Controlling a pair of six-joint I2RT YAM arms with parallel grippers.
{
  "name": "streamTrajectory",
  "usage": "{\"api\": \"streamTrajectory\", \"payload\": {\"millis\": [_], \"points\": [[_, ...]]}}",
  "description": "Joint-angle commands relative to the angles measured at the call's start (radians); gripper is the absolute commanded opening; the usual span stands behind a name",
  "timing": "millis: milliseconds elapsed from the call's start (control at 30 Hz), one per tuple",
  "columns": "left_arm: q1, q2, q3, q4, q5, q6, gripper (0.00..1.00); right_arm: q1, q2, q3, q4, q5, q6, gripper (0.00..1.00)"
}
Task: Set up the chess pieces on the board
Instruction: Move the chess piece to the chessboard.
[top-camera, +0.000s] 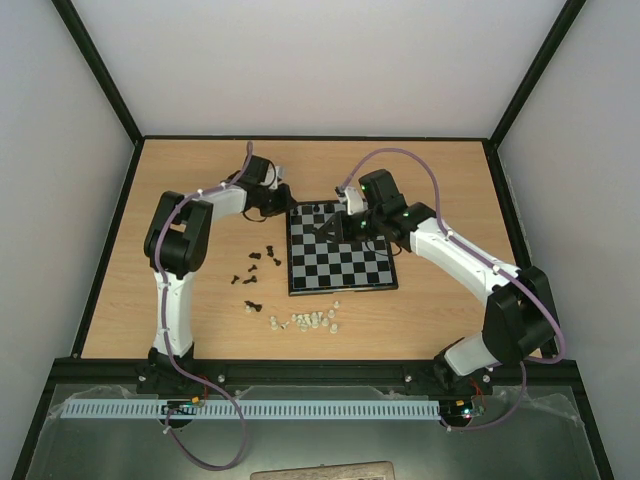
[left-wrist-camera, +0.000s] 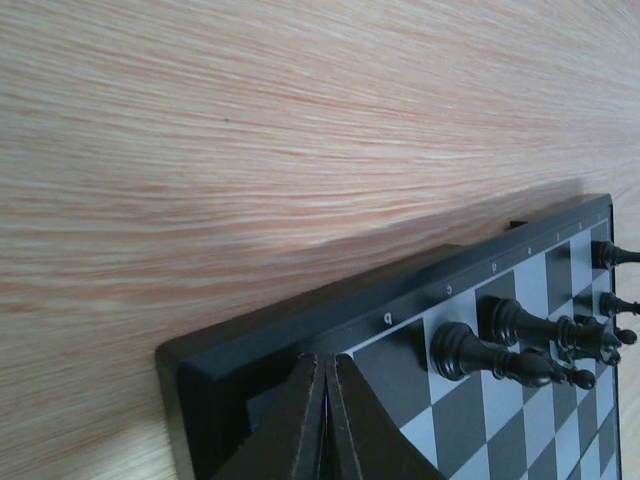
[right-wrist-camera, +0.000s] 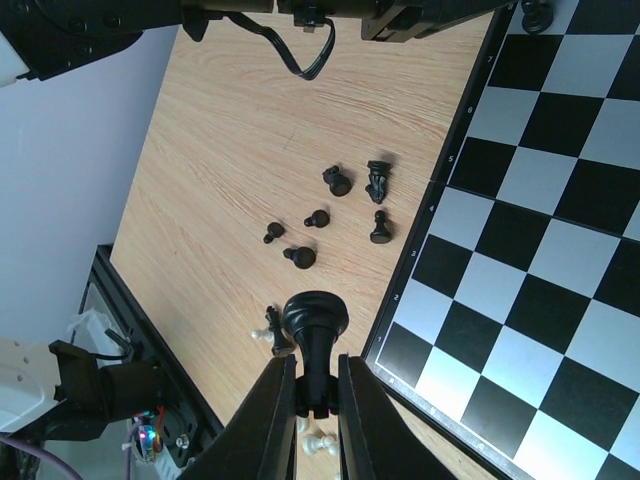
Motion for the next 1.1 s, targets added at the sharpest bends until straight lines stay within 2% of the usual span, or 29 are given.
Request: {"api": "streamTrajectory", "payload": {"millis": [0, 467, 700, 967, 1067], "points": [[-0.011, -0.006, -0.054, -0.026, 0.005, 0.019, 0.04, -0.004, 0.012, -0.019, 0.012, -0.027, 0.011, 0.09], [-0.016, -0.049, -0.125, -0.017, -0.009, 0.027, 0.03, -0.004, 0.026, -0.032, 0.033, -0.048, 0.021, 0.09], [0.000, -0.100, -0.152, -0.010, -0.067, 0.002, 0.03, -0.004, 0.047, -0.015, 0.031, -0.043, 0.021, 0.09], [0.030, -0.276, -0.234, -0.001, -0.162, -0.044, 0.07, -0.004, 0.187, 0.184, -0.087, 0.058, -0.013, 0.10], [0.031, -0.347, -0.297, 0.030, -0.203, -0.074, 0.15, -0.004, 0.298, 0.301, -0.146, 0.103, -0.030, 0.10]]}}
